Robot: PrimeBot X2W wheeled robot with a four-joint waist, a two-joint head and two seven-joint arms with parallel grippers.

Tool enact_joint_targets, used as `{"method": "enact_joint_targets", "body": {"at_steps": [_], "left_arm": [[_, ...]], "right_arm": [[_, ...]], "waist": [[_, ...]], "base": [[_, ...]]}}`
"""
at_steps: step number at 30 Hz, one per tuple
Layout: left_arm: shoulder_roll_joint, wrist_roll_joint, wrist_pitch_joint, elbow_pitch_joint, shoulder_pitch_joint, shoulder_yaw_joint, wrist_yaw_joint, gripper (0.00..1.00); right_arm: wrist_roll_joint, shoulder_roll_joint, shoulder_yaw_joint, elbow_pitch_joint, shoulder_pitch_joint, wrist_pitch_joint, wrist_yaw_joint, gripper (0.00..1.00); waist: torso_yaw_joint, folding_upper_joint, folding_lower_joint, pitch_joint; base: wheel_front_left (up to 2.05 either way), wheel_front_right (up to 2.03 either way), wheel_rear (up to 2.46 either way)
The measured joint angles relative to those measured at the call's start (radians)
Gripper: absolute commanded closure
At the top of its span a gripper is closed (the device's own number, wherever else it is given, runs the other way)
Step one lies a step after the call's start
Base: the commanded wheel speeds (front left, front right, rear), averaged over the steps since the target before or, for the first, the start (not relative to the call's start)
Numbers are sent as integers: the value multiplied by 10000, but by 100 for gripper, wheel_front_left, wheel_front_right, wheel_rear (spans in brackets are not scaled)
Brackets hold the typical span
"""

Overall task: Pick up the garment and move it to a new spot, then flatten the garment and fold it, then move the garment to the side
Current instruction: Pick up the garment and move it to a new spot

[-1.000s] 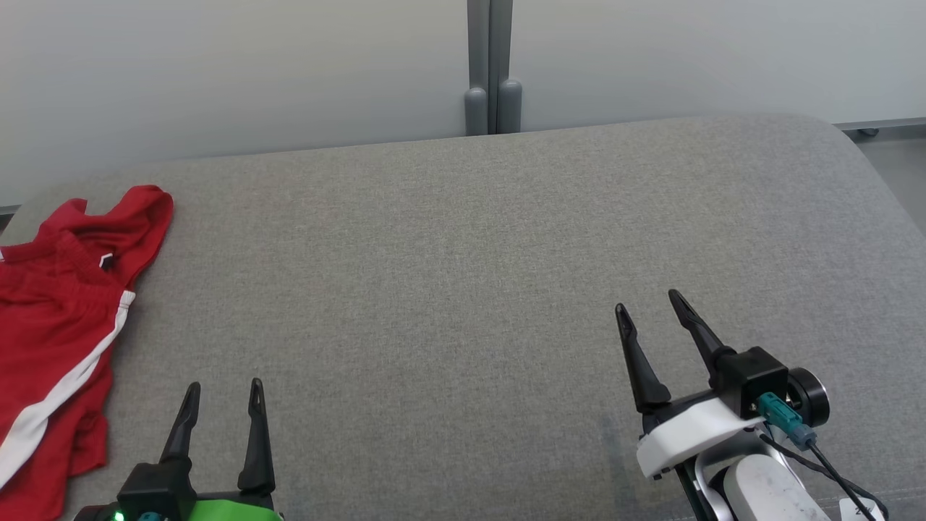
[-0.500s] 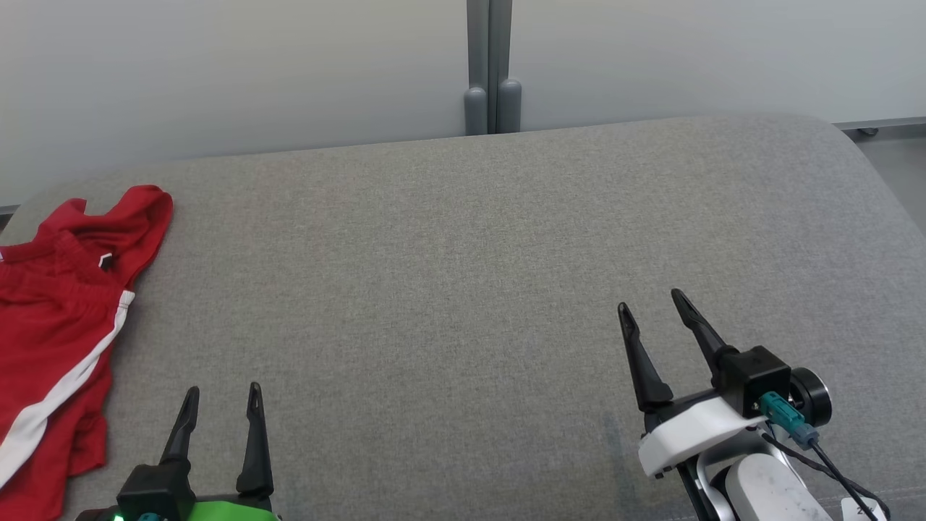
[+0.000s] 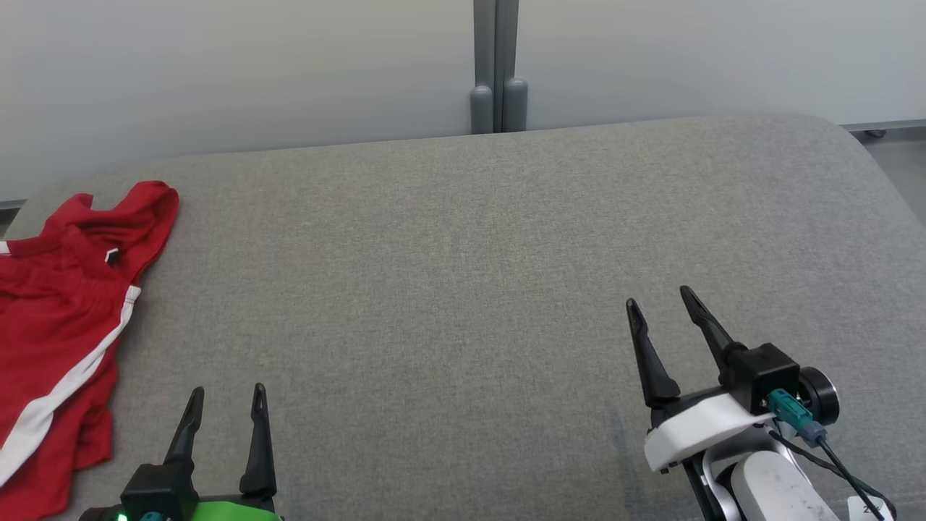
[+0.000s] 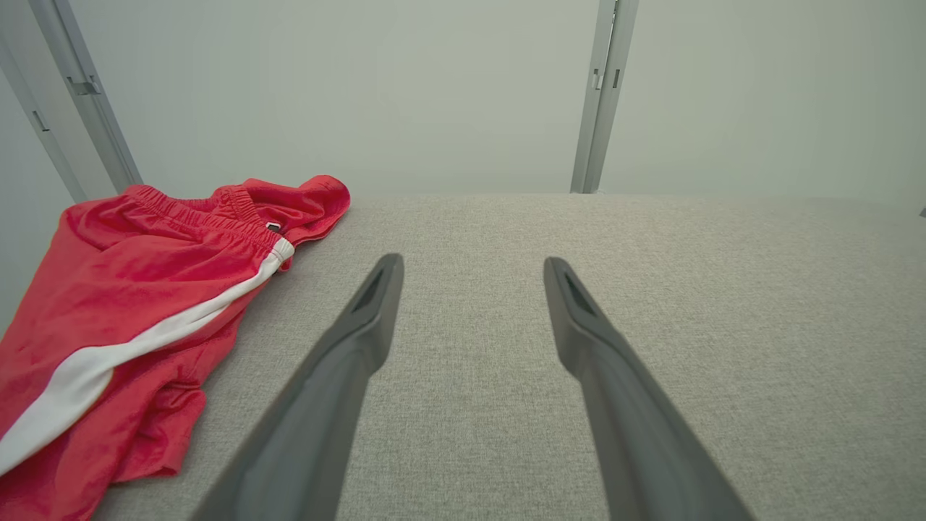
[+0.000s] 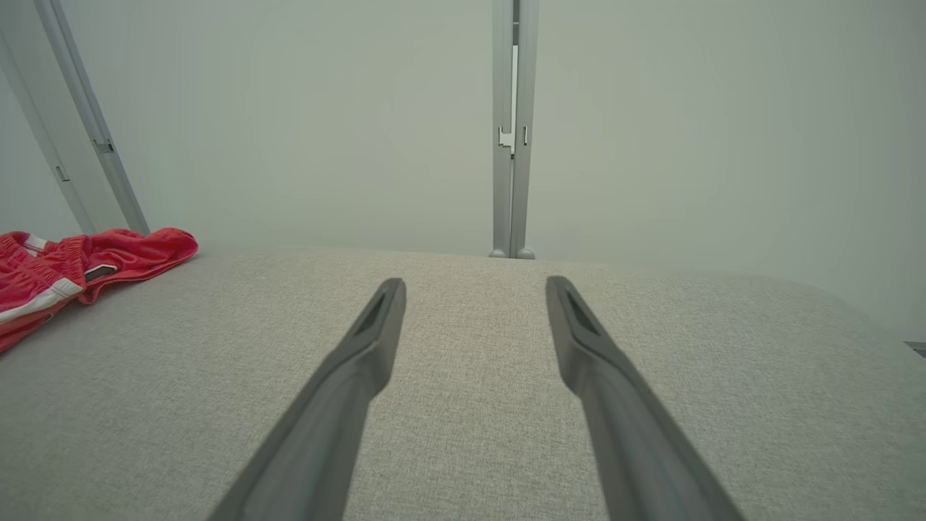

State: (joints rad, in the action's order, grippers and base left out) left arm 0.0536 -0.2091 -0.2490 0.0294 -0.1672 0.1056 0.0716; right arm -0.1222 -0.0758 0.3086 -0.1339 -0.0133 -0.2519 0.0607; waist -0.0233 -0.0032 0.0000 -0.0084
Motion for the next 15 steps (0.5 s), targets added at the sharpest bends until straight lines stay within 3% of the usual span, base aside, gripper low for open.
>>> {"method": "enact_joint_targets", "body": {"at_steps": [9, 15], "left_arm": [[-8, 46, 0, 19, 58, 98, -10, 0], [-25, 128, 0, 10, 174, 90, -8, 0]], "right_arm": [[-2, 10, -107, 12, 5, 0, -8, 0], [-6, 27, -67, 29, 8, 0, -190, 0]], "waist": [[441, 0, 0, 31], [1101, 0, 0, 35]], "base": [[0, 0, 0], [0, 0, 0]]}}
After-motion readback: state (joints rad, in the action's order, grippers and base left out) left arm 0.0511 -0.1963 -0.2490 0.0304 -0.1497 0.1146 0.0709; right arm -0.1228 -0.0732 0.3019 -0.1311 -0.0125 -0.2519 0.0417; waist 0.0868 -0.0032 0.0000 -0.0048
